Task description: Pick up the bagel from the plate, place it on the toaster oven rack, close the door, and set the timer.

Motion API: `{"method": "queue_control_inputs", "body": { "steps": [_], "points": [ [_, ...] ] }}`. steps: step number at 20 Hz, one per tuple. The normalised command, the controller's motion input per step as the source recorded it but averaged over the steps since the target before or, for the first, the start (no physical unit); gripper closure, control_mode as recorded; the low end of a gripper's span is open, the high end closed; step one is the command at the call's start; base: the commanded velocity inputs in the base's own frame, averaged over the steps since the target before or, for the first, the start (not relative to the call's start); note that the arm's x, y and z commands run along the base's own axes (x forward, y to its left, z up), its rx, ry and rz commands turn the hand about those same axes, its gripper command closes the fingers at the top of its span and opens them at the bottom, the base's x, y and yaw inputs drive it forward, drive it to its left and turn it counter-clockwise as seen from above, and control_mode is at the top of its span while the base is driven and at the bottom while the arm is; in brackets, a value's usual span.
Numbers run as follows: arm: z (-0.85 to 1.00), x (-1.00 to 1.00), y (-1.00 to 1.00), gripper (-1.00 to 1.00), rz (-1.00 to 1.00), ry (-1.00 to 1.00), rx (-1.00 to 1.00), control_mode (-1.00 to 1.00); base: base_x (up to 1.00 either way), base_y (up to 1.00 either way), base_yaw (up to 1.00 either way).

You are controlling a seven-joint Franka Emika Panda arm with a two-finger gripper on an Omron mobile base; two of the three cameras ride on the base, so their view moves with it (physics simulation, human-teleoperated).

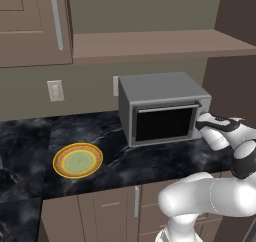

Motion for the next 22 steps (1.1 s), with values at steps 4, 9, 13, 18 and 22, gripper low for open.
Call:
{"method": "queue_control_inputs", "body": {
  "steps": [4, 9, 13, 18, 22],
  "points": [
    [-0.18, 0.0, 0.01, -1.0, 0.0, 0.0, -0.04, -1.0, 0.0, 0.0, 0.0],
    [-0.13, 0.04, -0.01, -1.0, 0.0, 0.0, -0.02, -1.0, 0.0, 0.0, 0.0],
    [-0.13, 0.04, -0.15, -1.0, 0.0, 0.0, 0.0, -1.0, 0.0, 0.0, 0.0],
    [-0.1, 0.0, -0.33, -1.0, 0.0, 0.0, 0.0, -1.0, 0.0, 0.0, 0.0],
    [-0.11, 0.0, -0.38, -1.0, -0.03, 0.0, 0.0, -1.0, 0.0, 0.0, 0.0]
  ]
}}
